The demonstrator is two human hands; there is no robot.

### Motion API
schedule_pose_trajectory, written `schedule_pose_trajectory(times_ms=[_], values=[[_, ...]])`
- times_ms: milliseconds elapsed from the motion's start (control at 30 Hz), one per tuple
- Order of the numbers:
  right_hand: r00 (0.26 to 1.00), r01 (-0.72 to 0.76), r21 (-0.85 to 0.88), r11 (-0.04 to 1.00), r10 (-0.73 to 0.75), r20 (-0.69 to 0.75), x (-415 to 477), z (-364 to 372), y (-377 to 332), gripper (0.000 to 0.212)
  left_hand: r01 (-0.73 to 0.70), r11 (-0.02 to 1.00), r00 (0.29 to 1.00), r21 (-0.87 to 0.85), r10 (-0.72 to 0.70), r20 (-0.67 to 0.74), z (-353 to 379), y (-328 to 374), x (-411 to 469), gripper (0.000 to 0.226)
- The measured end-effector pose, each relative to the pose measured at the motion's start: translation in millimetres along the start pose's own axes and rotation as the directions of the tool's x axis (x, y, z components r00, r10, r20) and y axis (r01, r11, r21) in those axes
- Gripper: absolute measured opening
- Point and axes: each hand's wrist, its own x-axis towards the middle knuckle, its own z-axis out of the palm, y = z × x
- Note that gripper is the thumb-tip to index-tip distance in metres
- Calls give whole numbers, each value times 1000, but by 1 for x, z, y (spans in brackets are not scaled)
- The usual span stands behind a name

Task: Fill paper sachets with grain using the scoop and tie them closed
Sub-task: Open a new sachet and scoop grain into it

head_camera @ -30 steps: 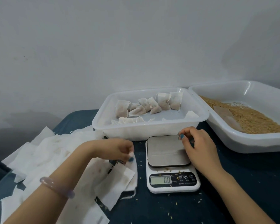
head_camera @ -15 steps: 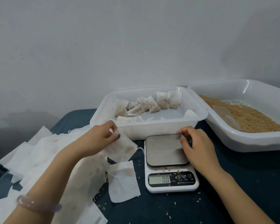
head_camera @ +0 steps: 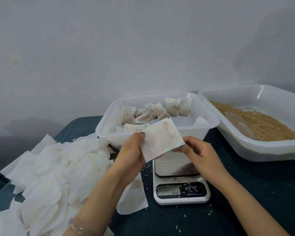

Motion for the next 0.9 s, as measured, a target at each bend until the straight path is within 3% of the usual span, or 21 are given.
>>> schedule_pose_trajectory(times_ms=[167, 267, 367, 467, 667, 800, 900], values=[[986, -109, 316, 943, 143, -88, 1, -4, -7, 28, 16, 1000, 998, 13, -16, -54, 25, -21, 6, 26], [979, -130, 381, 916, 180, -98, 2, -9, -10, 32, 38, 998, 994, 45, -33, -104, 30, -28, 6, 23], [978, -129, 291, 948, 170, -120, 3, -11, -9, 15, 29, 989, 991, 144, -10, -132, 30, -34, 4, 21], [981, -129, 193, 973, 153, -115, 4, -11, -7, 16, -2, 977, 990, 214, 31, -136, 29, -40, 1, 18], [977, -185, 262, 947, 205, -52, 4, -13, -8, 19, -142, 941, 973, 308, 190, -132, 25, -39, -1, 26], [979, -182, 173, 968, 195, -62, 4, -13, -8, 23, -209, 887, 943, 411, 294, -156, 23, -38, -3, 18], [973, -189, 157, 969, 207, -105, 5, -14, -8, 25, -239, 875, 950, 422, 301, -86, 19, -35, -6, 35]])
